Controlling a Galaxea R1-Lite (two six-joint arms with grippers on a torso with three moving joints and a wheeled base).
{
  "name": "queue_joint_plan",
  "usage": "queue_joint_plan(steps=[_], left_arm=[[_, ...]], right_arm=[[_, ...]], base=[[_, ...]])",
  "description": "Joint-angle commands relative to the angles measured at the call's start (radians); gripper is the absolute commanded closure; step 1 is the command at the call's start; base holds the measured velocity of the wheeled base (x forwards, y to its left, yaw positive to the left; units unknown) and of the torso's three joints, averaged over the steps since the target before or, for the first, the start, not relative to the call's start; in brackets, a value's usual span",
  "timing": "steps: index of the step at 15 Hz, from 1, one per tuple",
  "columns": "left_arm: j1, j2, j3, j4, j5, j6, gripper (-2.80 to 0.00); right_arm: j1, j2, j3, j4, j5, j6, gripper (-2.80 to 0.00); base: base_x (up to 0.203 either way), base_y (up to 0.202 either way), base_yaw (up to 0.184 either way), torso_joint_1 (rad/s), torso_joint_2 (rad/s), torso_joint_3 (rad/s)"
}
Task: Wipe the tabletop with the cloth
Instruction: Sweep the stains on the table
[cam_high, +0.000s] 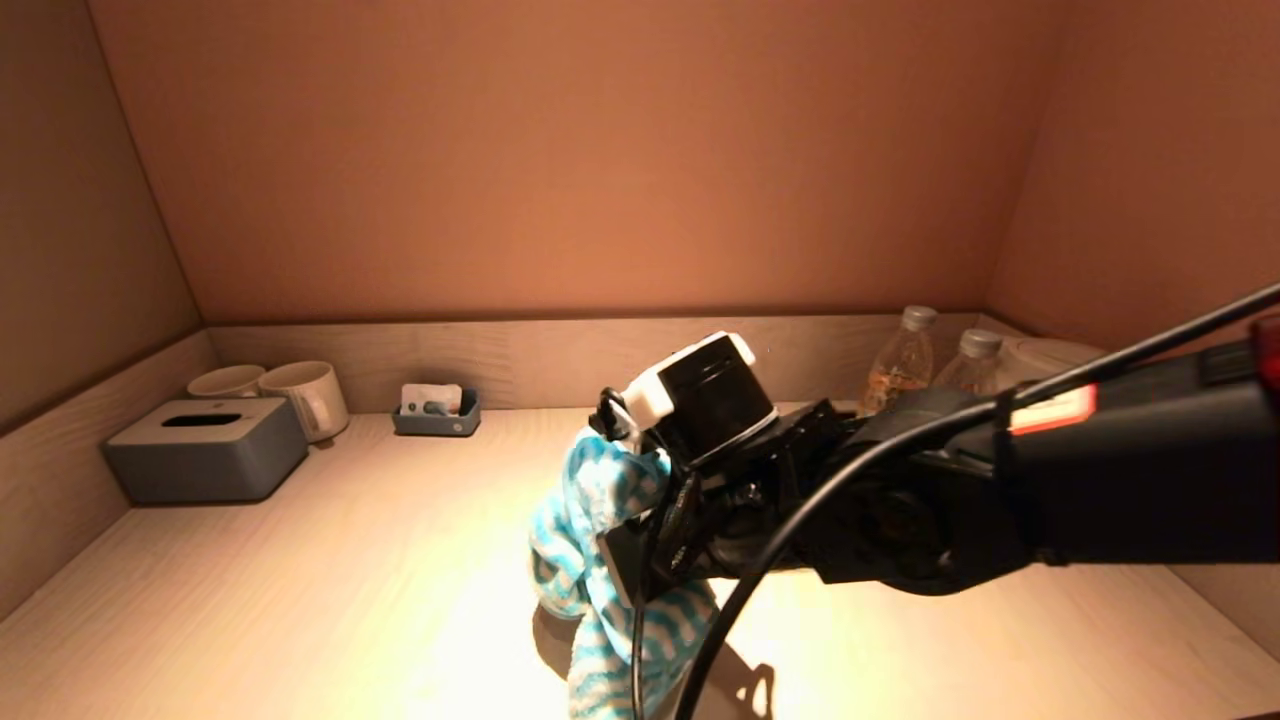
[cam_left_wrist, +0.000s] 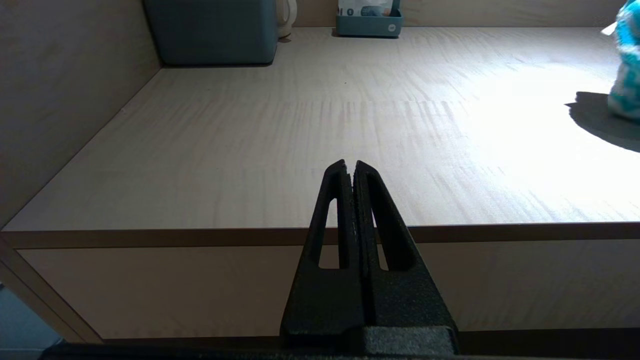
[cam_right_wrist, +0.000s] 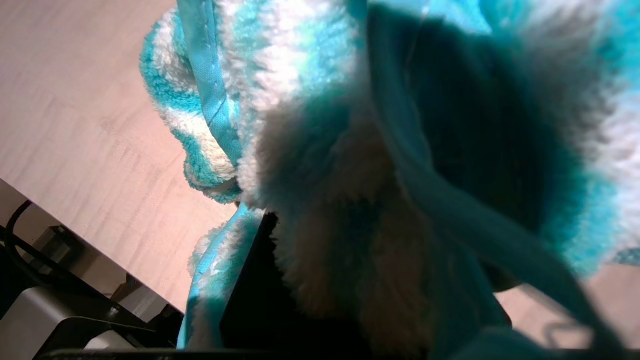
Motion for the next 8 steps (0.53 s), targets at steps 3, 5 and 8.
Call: queue_joint_plan(steps=[3, 5, 8], left_arm=[[0.000, 0.000, 0.000, 0.000, 0.000, 0.001, 0.00], [0.000, 0.000, 0.000, 0.000, 0.000, -0.001, 0.00], [0.000, 0.000, 0.000, 0.000, 0.000, -0.001, 0.00]], right_arm=[[0.022, 0.142, -0.067, 0.002, 0.000, -0.005, 0.00], [0.038, 0.193, -0.098, 0.002, 0.000, -0.011, 0.00], [0.069, 0.274, -0.133, 0.002, -0.001, -0.014, 0.00]], base=[[0.000, 0.000, 0.000, 0.000, 0.00, 0.000], [0.000, 0.000, 0.000, 0.000, 0.00, 0.000], [0.000, 0.000, 0.000, 0.000, 0.00, 0.000]])
